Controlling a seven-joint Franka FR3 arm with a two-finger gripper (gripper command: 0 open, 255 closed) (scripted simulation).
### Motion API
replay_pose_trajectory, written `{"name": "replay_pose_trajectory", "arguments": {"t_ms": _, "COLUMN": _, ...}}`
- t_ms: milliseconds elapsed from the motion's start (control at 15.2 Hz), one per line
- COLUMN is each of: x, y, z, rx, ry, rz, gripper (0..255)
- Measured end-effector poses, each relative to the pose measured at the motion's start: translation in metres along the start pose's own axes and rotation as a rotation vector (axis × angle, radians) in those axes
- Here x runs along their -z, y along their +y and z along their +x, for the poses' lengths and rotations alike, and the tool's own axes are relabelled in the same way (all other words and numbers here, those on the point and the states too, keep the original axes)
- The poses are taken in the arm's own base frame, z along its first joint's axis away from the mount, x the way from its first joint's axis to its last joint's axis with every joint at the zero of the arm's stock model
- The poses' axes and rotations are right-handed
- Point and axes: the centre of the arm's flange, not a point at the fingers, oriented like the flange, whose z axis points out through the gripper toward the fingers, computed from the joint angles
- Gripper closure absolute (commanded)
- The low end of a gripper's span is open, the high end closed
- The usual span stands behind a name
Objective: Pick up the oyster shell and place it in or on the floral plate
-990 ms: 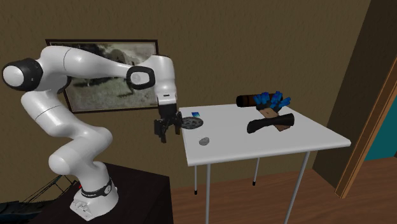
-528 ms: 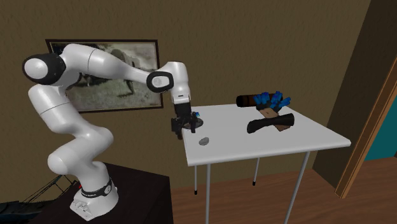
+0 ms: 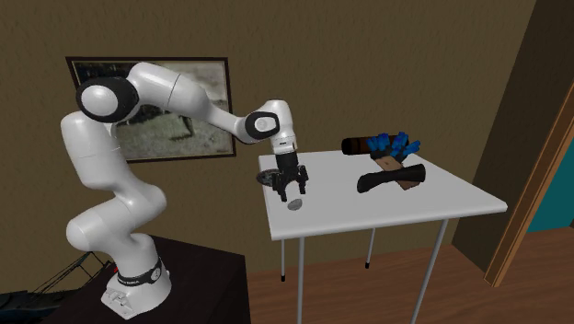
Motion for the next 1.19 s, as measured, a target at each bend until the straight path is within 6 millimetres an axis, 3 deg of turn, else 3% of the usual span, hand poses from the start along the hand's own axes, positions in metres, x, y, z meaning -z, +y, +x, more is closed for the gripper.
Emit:
{"name": "replay_pose_trajectory", "arguments": {"t_ms": 264, "x": -0.012, "y": -0.018, "z": 0.004, "rx": -0.027, "ry": 0.018, "rz": 0.001, "gripper": 0}}
{"name": "replay_pose_trajectory", "arguments": {"t_ms": 594, "x": -0.038, "y": -0.019, "z": 0.004, "rx": -0.029, "ry": 0.019, "rz": 0.001, "gripper": 0}}
{"name": "replay_pose_trajectory", "arguments": {"t_ms": 990, "x": -0.042, "y": -0.019, "z": 0.005, "rx": -0.029, "ry": 0.019, "rz": 0.001, "gripper": 0}}
{"name": "replay_pose_trajectory", "arguments": {"t_ms": 1056, "x": -0.042, "y": -0.019, "z": 0.005, "rx": -0.029, "ry": 0.019, "rz": 0.001, "gripper": 255}}
{"name": "replay_pose_trajectory", "arguments": {"t_ms": 1188, "x": -0.042, "y": -0.019, "z": 0.005, "rx": -0.029, "ry": 0.019, "rz": 0.001, "gripper": 255}}
